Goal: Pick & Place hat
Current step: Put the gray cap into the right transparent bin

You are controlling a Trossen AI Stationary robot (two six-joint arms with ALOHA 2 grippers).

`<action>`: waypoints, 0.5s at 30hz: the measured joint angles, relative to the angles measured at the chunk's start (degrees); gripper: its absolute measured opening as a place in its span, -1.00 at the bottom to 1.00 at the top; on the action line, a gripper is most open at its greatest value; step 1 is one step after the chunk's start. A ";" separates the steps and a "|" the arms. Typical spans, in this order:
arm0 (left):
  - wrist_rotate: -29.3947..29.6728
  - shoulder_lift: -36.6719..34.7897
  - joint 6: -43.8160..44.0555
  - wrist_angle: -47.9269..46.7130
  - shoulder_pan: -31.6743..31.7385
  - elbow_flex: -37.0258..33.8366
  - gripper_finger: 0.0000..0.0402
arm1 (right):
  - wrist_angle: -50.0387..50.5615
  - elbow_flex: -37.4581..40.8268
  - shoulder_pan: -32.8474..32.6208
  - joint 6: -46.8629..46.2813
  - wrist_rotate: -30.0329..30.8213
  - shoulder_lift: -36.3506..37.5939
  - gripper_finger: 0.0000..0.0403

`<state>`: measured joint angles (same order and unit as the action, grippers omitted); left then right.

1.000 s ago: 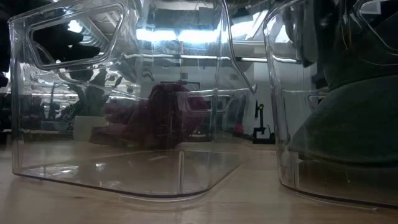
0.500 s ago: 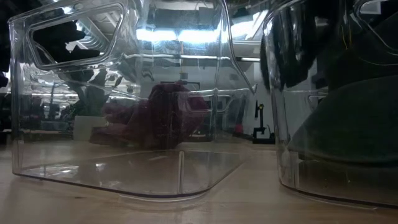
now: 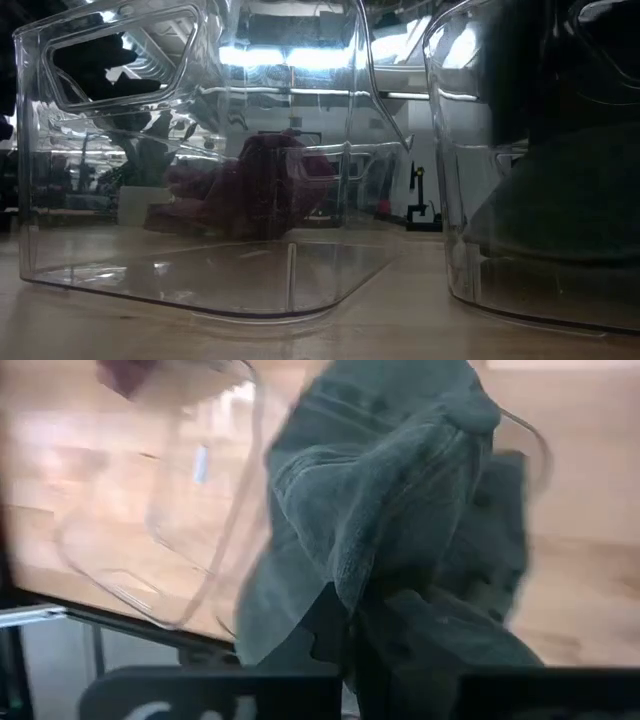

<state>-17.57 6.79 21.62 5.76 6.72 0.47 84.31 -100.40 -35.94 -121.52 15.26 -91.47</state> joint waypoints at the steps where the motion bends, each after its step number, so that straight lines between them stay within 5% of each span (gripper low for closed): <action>1: -0.01 -0.01 0.47 0.00 0.00 0.00 -0.08 | 0.53 0.00 -0.41 -0.62 -0.89 0.16 -0.98; 9: -0.05 0.00 1.80 0.00 0.00 0.01 -0.08 | -0.21 0.00 -1.51 -2.55 -1.51 0.10 -0.98; 15: 0.05 0.00 1.80 0.00 0.00 0.02 -0.08 | -2.30 0.00 0.27 -1.17 6.62 0.01 -0.97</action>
<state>-17.52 6.79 23.42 5.76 6.72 0.49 82.02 -100.40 -35.67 -122.69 21.88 -91.46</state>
